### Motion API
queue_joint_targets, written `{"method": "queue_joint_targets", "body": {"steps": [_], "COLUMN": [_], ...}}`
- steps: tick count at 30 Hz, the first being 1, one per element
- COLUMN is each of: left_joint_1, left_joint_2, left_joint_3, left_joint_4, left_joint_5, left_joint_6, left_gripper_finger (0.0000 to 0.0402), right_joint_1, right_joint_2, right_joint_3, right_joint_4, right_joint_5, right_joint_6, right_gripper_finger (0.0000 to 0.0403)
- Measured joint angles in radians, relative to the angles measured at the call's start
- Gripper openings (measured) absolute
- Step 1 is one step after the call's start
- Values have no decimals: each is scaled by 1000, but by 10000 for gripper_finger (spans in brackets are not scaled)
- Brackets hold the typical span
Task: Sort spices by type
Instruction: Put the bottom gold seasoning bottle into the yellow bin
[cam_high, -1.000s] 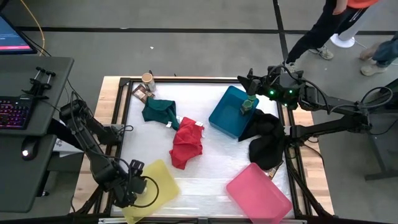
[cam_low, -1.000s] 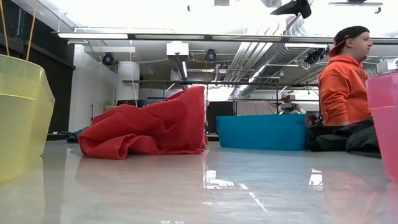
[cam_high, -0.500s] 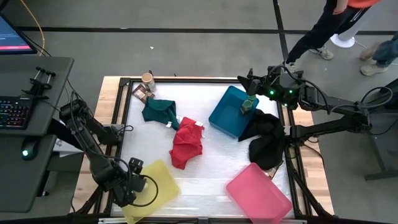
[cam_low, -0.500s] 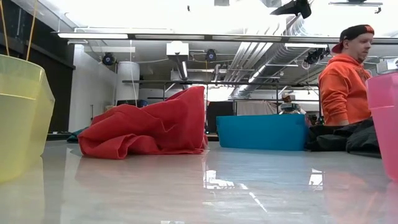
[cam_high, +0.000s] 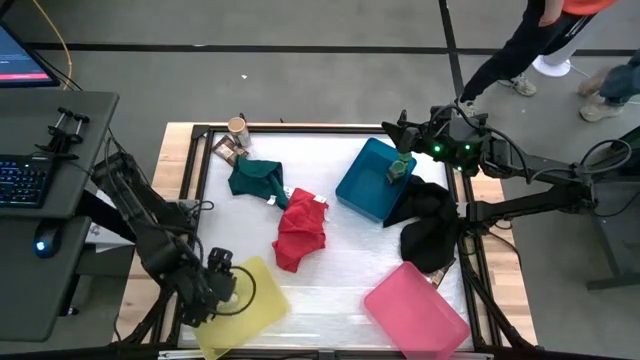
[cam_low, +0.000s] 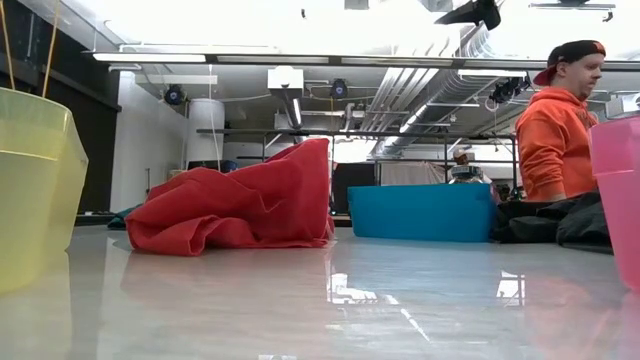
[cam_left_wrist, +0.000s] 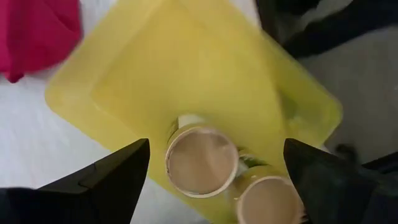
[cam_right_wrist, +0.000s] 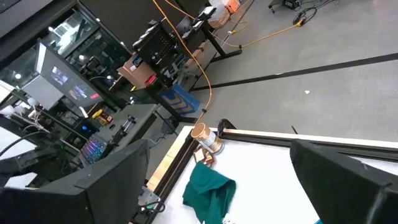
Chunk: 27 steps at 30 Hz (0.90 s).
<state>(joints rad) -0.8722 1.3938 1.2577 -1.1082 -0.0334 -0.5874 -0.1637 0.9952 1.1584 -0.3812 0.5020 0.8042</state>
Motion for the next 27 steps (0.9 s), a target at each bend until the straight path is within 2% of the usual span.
{"method": "queue_joint_targets", "body": {"steps": [7, 12, 16, 20, 22, 24, 27], "left_joint_1": [16, 16, 22, 56, 102, 144, 181], "left_joint_2": [-74, -79, -79, -66, -58, -56, -57], "left_joint_3": [22, 22, 22, 7, -7, -29, -66], "left_joint_4": [6, 7, 7, 6, 4, 7, 6], "left_joint_5": [-35, -72, -67, -212, -262, -262, -193], "left_joint_6": [-43, -196, -124, -178, -204, -251, -311], "left_gripper_finger": [355, 355, 355, 350, 329, 287, 178], "right_joint_1": [0, 0, 0, 0, 0, 0, 0], "right_joint_2": [0, 0, 0, 0, 0, 0, 0], "right_joint_3": [0, 0, 0, 0, 0, 0, 0], "right_joint_4": [-4, -17, -41, -49, -49, -49, -49], "right_joint_5": [0, -1, -1, -1, -1, 0, 0], "right_joint_6": [0, 3, 3, 3, 2, 2, 0], "right_gripper_finger": [383, 383, 383, 383, 383, 383, 383]}}
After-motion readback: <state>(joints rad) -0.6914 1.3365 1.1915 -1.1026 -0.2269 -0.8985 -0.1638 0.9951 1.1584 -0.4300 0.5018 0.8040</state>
